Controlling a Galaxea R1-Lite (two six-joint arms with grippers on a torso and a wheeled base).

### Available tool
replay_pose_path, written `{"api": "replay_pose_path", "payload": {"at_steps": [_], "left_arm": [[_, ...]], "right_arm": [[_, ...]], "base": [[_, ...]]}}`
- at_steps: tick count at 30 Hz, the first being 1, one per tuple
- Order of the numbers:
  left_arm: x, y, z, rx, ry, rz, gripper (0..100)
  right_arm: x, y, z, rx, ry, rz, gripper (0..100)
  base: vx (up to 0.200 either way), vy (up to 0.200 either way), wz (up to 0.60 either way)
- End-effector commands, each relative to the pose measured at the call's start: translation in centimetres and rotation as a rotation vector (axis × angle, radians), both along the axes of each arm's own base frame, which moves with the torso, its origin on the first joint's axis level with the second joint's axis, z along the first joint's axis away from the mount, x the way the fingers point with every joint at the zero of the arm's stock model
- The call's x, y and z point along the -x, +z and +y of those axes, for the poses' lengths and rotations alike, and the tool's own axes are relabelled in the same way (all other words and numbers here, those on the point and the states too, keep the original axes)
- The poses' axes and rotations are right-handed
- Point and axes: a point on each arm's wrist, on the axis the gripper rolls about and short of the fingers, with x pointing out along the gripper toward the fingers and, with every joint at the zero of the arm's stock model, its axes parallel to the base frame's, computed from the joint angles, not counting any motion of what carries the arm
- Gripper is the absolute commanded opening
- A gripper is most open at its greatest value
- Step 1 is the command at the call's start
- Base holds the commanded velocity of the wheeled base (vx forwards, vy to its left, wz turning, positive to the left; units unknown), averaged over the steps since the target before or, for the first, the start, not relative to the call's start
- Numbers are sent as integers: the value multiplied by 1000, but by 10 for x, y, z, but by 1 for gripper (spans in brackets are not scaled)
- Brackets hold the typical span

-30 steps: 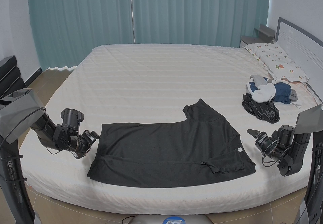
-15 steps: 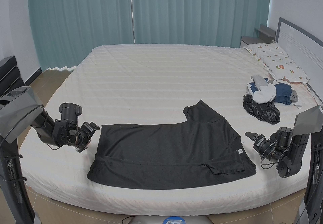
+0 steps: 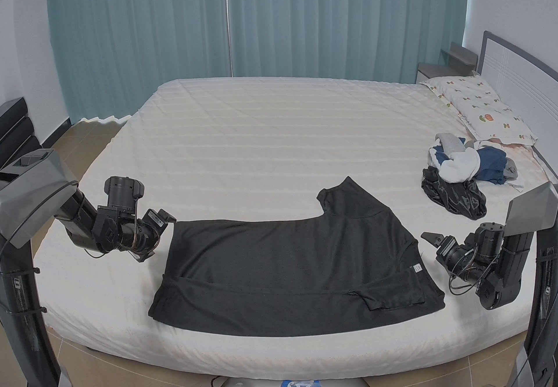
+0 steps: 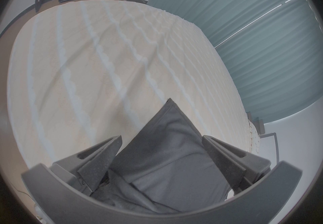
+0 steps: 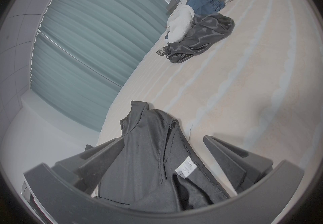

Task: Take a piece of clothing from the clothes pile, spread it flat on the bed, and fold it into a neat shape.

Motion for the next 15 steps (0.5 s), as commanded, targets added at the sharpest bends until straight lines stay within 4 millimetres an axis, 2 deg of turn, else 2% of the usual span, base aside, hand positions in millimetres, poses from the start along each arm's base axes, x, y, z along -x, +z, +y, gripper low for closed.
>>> {"api": "replay_pose_path", "payload": {"at_steps": [1,5,7,10,11,15], "left_arm": [[-2,1,0,-4,-2,-9,100],[-13,0,1,-3,-3,-29,100],[-27,-2,3,-15,-11,-52,100],[-28,-2,3,-16,-12,-54,100],[-49,-10,2,-33,-66,-87,100],[-65,-14,2,-24,-155,-124,100]], "right_arm": [[0,0,1,0,3,-7,100],[0,-1,1,-1,4,0,100],[1,-4,3,-1,11,9,100],[1,-4,3,-1,11,9,100],[1,-6,5,-3,18,17,100],[1,-12,5,-10,17,33,100]], "base": [[0,0,0],[0,0,0],[0,0,0],[0,0,0],[0,0,0],[0,0,0]]}}
